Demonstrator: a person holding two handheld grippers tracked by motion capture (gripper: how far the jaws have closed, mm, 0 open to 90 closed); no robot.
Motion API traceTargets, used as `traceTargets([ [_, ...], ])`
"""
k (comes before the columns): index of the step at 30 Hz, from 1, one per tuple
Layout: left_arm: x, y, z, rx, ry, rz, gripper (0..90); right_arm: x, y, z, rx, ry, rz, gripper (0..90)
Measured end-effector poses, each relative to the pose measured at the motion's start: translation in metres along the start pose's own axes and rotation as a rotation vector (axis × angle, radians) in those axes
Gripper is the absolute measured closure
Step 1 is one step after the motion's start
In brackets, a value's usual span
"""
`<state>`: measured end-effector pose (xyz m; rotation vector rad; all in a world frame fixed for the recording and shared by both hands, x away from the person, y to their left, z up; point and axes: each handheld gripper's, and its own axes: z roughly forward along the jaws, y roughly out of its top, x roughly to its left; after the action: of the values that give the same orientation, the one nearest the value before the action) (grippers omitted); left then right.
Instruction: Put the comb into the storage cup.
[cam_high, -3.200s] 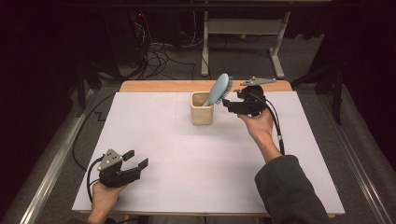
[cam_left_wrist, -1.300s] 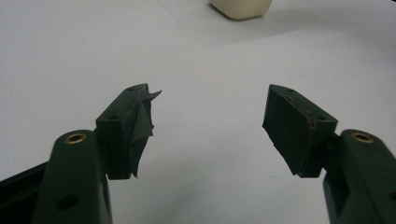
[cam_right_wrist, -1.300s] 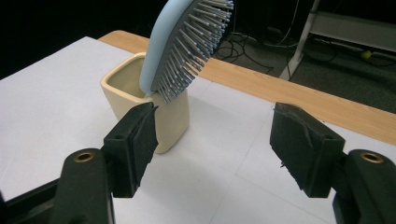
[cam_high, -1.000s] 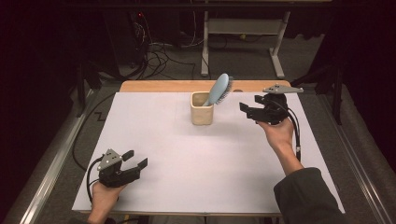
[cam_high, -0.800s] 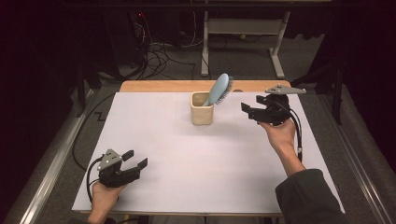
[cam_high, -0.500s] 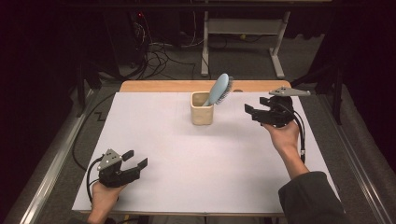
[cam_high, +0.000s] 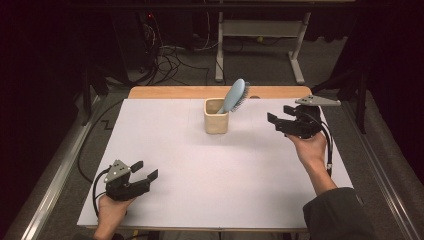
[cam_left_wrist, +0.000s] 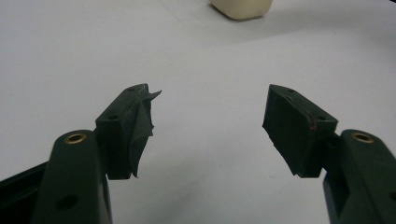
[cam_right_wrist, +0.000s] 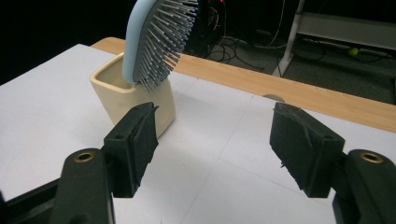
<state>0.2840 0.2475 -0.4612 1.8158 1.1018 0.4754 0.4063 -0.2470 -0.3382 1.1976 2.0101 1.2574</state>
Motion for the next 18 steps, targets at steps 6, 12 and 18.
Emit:
traceTargets([
  [6, 0.0001, 0.0, 0.0001, 0.001, 0.0, 0.0, 33.2, -0.0022, -0.0028, -0.0032, -0.007, -0.002, 0.005, 32.4],
  [12, 0.0, 0.0, 0.0, 0.001, 0.0, 0.001, 33.2, -0.0048, -0.0065, -0.0063, -0.006, -0.006, 0.012, 32.4],
  [18, -0.0001, 0.0, 0.0002, 0.002, 0.0, 0.001, 33.2, -0.0066, -0.0104, -0.0102, -0.009, -0.009, 0.011, 32.4],
])
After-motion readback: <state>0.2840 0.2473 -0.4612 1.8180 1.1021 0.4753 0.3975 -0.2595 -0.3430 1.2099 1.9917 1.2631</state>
